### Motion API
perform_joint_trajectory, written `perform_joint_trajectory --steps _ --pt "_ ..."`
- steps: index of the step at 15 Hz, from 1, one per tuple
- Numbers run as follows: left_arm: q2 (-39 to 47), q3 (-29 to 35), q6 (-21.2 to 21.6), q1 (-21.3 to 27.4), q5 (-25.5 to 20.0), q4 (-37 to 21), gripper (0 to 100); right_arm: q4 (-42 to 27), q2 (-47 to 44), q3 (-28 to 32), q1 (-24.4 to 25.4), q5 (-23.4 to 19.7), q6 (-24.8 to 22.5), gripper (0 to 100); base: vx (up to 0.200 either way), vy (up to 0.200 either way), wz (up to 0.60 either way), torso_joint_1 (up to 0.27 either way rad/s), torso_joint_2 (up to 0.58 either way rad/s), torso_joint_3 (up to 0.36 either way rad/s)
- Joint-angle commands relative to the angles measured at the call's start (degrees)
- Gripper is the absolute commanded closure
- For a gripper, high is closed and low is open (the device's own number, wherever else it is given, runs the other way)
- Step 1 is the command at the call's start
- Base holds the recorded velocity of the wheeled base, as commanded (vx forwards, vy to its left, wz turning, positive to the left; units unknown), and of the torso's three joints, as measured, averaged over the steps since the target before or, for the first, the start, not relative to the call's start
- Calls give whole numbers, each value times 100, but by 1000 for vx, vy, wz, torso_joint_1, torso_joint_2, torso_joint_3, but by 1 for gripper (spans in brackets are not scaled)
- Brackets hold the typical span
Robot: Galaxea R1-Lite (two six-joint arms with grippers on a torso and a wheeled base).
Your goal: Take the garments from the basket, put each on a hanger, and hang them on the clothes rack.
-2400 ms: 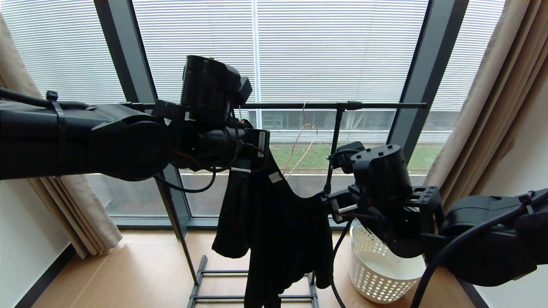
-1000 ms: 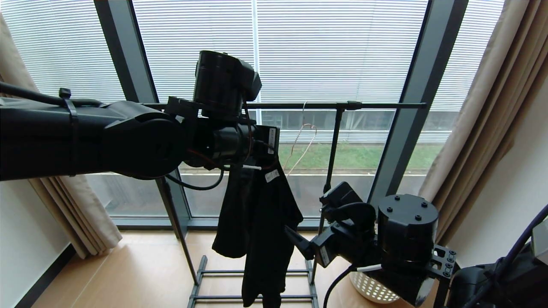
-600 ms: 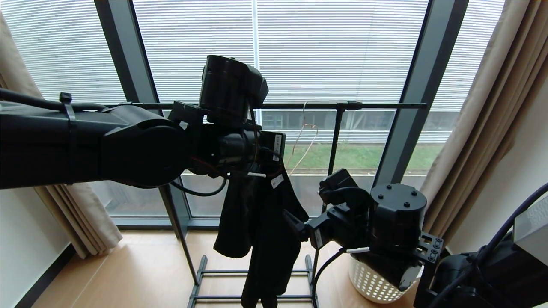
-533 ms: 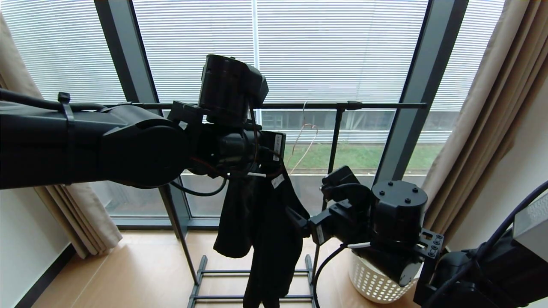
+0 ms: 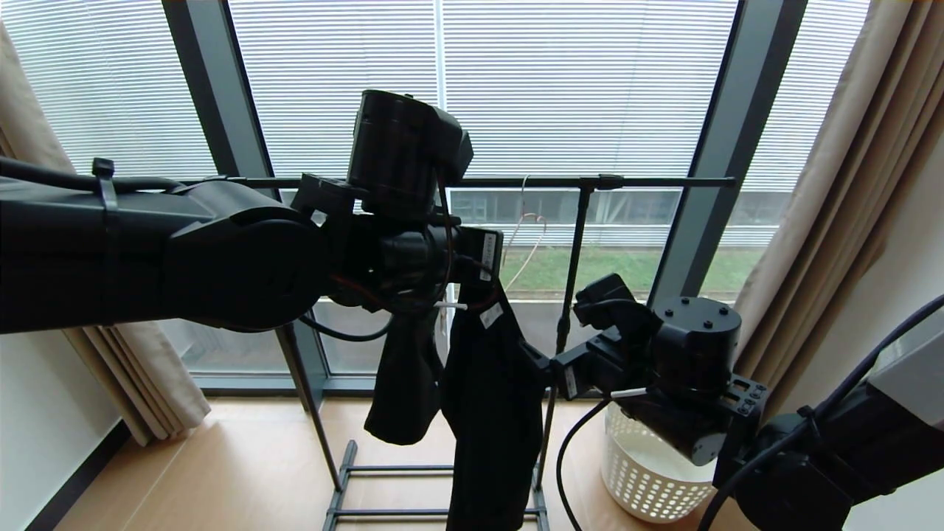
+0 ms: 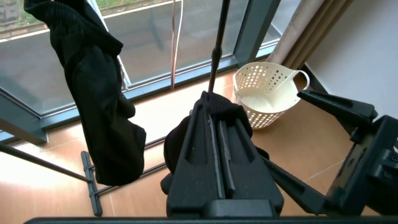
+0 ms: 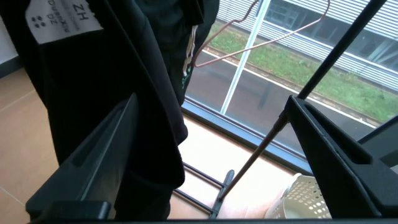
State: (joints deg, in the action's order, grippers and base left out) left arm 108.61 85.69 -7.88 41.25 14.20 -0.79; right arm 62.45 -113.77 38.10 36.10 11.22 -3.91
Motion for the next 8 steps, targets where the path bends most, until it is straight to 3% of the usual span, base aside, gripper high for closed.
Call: perform_joint_trajectory --steps 1,8 --pt "-6 1 -4 23 4 0 100 13 -180 -30 -15 -5 -66 0 0 0 0 0 0 0" --pt "-68 -17 -4 32 4 0 100 21 -461 -30 3 -49 -83 0 0 0 0 0 0 0"
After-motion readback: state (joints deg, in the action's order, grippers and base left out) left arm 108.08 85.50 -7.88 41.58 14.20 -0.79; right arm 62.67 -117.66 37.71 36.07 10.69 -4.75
